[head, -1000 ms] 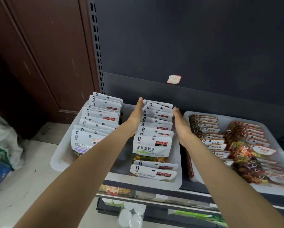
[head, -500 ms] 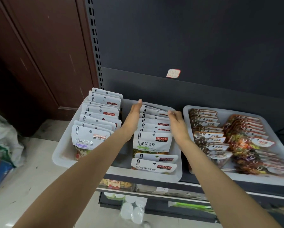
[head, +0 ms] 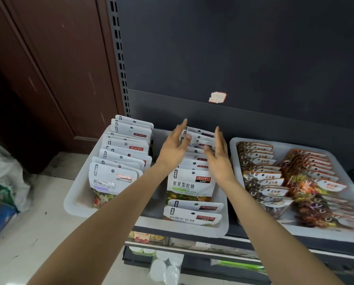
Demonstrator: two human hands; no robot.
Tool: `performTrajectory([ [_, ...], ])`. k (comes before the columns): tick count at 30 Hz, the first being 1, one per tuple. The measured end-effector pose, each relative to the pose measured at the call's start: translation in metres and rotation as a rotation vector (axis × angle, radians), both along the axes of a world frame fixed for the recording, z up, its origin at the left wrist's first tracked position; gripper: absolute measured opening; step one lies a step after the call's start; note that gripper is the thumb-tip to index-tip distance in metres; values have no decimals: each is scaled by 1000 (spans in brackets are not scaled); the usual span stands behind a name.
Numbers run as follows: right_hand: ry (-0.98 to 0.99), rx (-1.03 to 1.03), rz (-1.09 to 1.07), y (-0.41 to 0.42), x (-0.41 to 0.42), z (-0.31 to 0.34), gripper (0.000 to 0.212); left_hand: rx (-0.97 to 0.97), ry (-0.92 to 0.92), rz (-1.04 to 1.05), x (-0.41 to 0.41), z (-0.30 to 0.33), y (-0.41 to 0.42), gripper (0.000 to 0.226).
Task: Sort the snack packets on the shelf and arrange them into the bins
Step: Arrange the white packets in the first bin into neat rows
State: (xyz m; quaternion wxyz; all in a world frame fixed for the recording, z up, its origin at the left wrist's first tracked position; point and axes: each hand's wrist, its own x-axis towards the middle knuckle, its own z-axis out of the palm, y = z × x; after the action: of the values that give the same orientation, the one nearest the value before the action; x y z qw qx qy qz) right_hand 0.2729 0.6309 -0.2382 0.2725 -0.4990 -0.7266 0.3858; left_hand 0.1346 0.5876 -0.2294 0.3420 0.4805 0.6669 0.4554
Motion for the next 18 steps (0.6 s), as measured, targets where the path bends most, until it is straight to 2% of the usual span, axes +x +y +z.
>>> performTrajectory([
  [2,-73,11,36,2,1,0,58,-58,138,-74,-3,-2,4,52],
  [5,-91,-20,53,4,2,0,55,-109,164,-99,-5,0,7,55],
  [9,-35,-81,26,7,5,7,56,-112,44,-39,-4,5,-3,54],
  [13,199,-193,-30,-2,16,18,51,-100,-138,16,-5,17,-25,46],
  [16,253,-276,-3,-24,23,22,46,-123,-181,-4,1,21,-45,45],
  [18,285,-327,29,-40,24,23,44,-147,-284,-32,8,23,-59,46],
])
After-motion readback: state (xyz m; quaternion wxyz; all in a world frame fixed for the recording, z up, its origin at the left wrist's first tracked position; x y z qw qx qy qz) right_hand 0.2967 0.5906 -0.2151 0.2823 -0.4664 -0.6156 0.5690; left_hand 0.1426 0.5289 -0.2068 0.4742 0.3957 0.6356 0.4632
